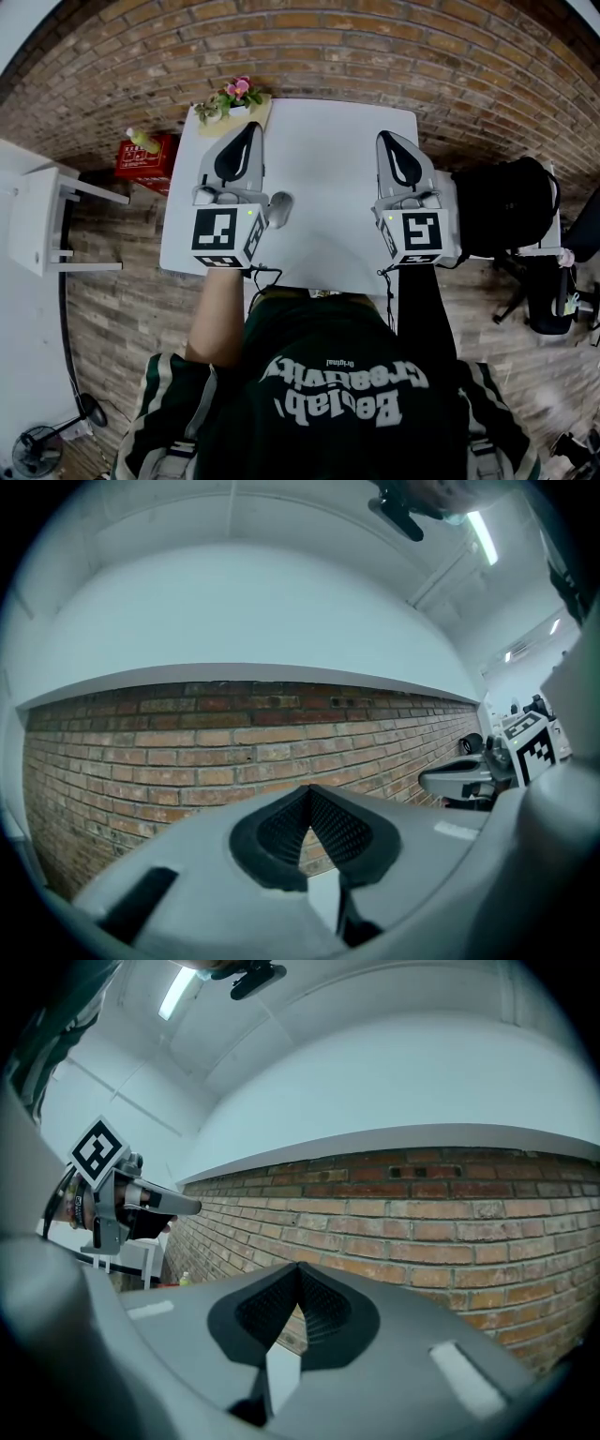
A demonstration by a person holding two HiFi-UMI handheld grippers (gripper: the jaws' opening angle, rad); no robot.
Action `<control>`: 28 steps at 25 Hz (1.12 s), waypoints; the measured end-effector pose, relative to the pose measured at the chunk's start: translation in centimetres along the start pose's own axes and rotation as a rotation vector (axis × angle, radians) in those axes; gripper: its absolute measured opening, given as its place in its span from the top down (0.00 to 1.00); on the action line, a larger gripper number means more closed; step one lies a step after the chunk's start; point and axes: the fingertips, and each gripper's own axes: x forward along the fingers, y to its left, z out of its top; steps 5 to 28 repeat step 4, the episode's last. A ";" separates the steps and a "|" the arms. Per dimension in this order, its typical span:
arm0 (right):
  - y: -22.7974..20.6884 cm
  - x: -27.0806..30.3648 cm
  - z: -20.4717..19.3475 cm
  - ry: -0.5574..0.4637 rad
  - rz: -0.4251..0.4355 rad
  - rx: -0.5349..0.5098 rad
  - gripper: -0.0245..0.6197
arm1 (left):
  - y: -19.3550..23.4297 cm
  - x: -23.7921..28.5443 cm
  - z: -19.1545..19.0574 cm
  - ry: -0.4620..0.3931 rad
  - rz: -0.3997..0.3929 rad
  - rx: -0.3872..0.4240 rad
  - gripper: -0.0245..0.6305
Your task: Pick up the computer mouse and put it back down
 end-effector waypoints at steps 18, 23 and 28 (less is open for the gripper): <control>0.0 -0.3 0.2 -0.006 -0.001 0.003 0.94 | -0.2 -0.3 0.2 -0.010 -0.001 0.001 0.95; 0.0 -0.3 0.2 -0.006 -0.001 0.003 0.94 | -0.2 -0.3 0.2 -0.010 -0.001 0.001 0.95; 0.0 -0.3 0.2 -0.006 -0.001 0.003 0.94 | -0.2 -0.3 0.2 -0.010 -0.001 0.001 0.95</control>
